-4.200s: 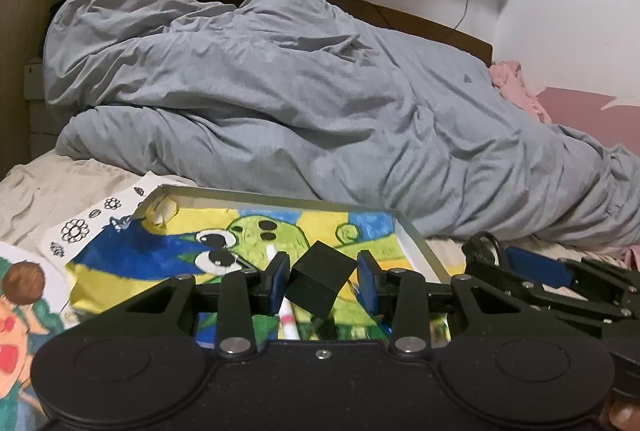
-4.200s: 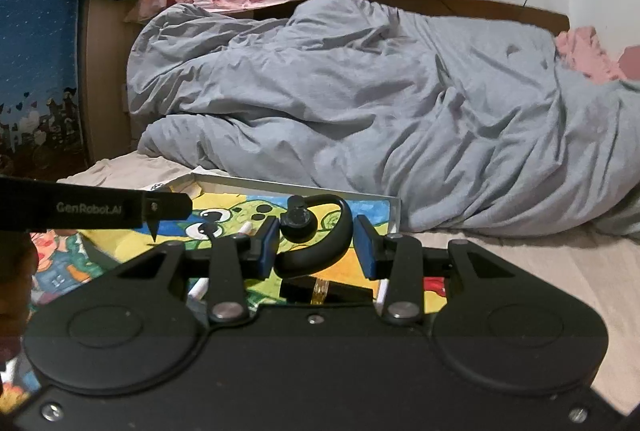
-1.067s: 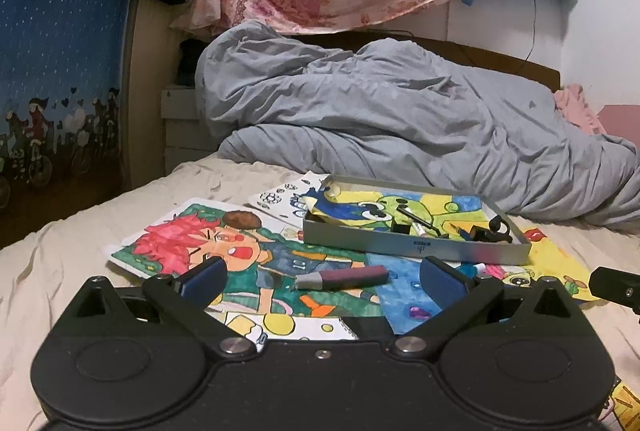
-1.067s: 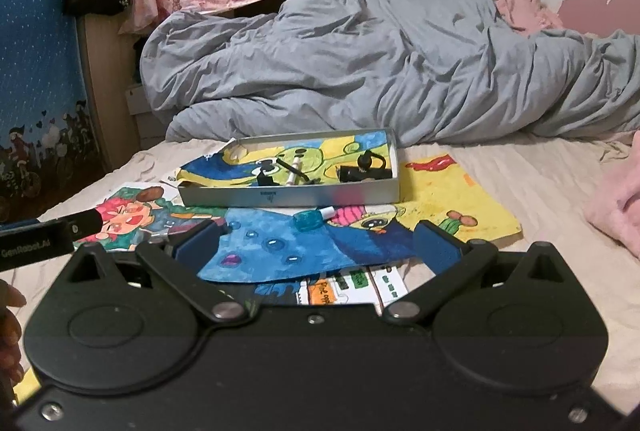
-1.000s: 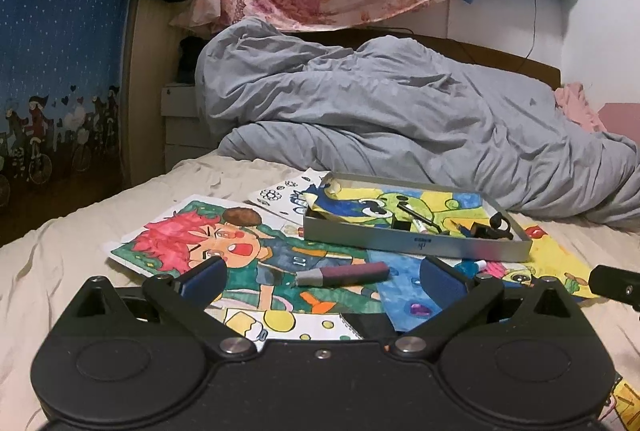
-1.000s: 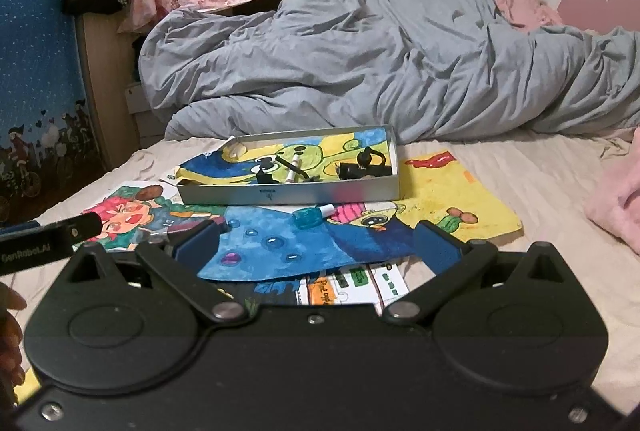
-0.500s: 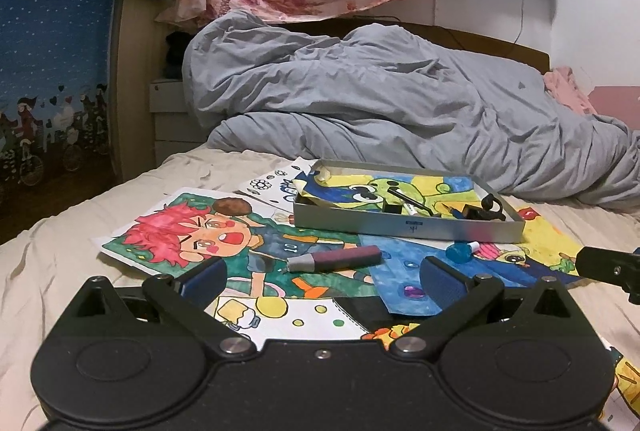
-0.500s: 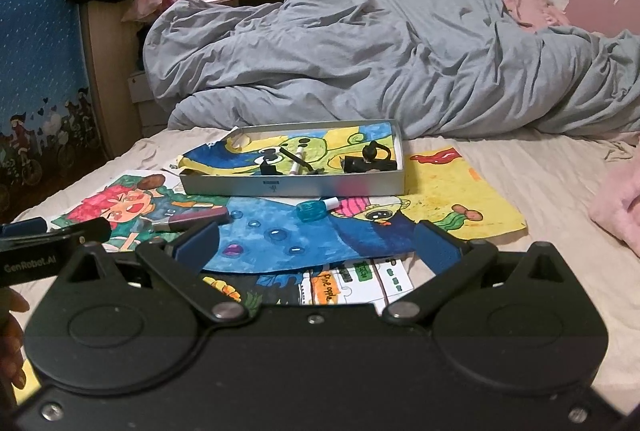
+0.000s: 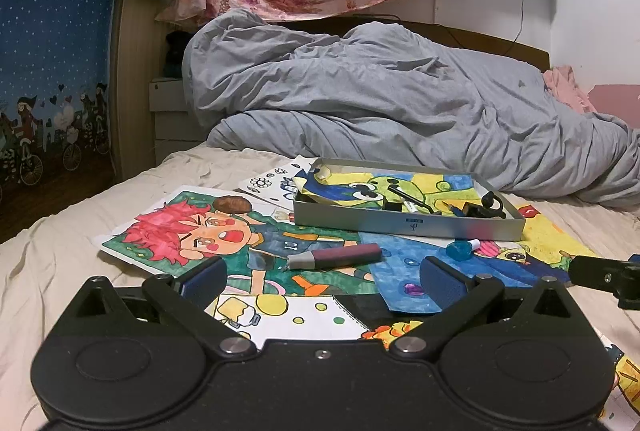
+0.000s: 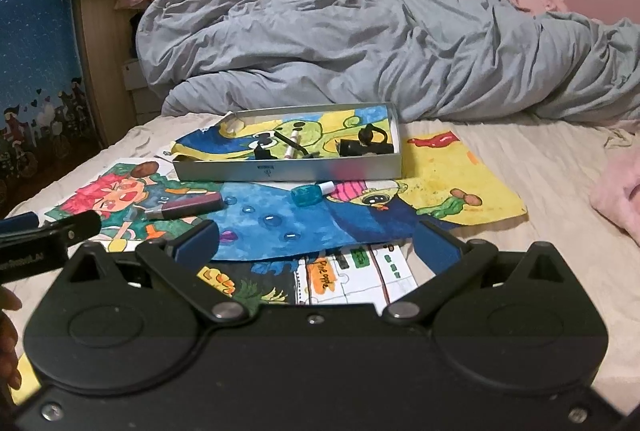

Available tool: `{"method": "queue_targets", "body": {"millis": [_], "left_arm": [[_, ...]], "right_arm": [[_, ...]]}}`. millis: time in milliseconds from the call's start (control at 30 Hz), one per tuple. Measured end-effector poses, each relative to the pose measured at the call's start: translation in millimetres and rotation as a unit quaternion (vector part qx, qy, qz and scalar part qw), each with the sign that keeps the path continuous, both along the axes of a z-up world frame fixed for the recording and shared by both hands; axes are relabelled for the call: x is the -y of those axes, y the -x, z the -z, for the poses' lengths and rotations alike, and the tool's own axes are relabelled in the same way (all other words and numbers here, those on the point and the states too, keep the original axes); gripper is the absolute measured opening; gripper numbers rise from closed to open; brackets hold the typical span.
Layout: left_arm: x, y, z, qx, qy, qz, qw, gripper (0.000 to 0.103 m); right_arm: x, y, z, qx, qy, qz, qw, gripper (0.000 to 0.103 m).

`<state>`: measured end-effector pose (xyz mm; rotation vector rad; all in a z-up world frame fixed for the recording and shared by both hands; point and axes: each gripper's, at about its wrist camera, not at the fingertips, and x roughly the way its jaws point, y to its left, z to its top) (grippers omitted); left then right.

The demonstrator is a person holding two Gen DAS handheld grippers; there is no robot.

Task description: Organize rigid objects

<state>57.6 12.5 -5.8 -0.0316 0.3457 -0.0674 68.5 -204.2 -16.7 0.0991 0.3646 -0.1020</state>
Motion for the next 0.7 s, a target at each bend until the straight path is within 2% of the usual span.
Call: {"method": "queue_targets", "body": {"millis": [333,700], "left_arm": [[0.3,-0.7,5.9,-0.010,0.004,0.001,0.9999,0.102],[-1.1,-4.7,6.2,-0.020,0.016,-0.002,0.9997,0.102]], "right_arm": [[0.4,-9.7,7.0,-0.027,-0.001,-0.003,1.000,0.103],[-1.1,-12.4,6.4,-0.026,-0.002,-0.007,1.000,0.103]]}}
